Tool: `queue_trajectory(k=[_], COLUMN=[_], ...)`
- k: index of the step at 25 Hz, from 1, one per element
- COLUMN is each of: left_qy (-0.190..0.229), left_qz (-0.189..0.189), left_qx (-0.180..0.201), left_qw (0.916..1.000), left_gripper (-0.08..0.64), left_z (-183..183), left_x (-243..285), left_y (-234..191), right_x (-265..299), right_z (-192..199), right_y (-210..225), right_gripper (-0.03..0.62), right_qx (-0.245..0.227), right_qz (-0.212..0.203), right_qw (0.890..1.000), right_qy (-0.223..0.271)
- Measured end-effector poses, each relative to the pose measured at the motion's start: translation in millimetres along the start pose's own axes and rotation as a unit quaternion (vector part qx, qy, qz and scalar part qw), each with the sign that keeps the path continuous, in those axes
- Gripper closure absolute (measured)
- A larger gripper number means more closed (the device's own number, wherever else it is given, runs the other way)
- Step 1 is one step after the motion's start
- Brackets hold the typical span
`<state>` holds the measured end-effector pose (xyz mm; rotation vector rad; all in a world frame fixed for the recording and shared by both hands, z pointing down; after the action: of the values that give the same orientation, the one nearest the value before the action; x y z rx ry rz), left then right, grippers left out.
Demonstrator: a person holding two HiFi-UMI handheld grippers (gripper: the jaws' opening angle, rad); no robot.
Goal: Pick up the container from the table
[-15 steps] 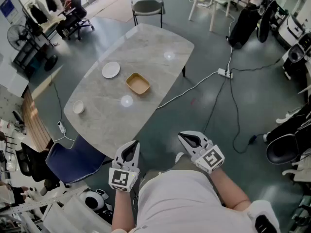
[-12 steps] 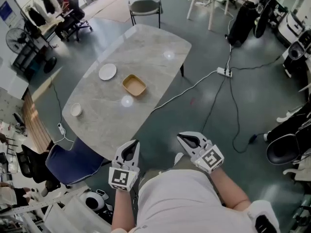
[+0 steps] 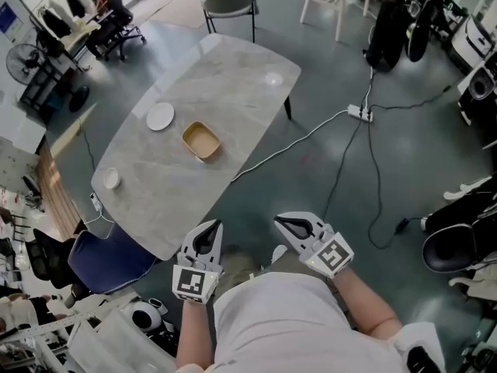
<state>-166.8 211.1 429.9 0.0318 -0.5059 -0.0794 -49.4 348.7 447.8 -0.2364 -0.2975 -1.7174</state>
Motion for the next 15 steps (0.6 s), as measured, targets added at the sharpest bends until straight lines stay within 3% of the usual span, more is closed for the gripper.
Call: queue_trajectory(k=[5,15], left_qy=[0.003,0.017], left_qz=[-0.008,-0.004], left_qx=[-0.025,-0.079], left_qw=[0.9997,0.9967], left_gripper=[0.558,0.558], left_z=[6,-2], left_x=[16,57], left_y=[-34,-156], right_x=[26,117], right_z=[-10,-41], right_y=[26,87], right_gripper=[0.580,0.580], right_qx=[0.032,0.052], right_qz=[-0.010,0.006], right_qw=[0.999,0.999], right_qy=[0.027,-0.009])
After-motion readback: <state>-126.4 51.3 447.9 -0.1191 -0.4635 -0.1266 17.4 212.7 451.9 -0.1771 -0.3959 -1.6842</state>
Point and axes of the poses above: the fingertips, and each gripper's own axes: x forward along the fingers, y to its right, z out of its underside, the point moved 4 cm from there along -x, backward along the fingers, and after that the axes turned 11 degrees about -y, right-handed, at the moved point
